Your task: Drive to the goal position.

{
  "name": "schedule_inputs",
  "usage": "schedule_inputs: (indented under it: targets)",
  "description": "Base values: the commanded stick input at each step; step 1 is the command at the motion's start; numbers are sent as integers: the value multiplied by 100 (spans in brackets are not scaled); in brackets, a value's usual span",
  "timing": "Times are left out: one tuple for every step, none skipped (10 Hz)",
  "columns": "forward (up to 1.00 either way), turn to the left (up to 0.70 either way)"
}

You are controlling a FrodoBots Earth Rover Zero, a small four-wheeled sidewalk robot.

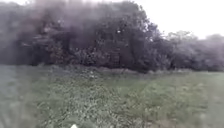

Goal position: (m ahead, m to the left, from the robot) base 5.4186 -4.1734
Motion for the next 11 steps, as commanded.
schedule_inputs:
  targets:
    - [70,-31]
    - [70,-24]
    - [70,-22]
    - [70,-32]
    - [70,-27]
    - [70,-10]
    - [70,-4]
    - [70,-13]
    - [70,-35]
    - [70,-32]
    - [70,-27]
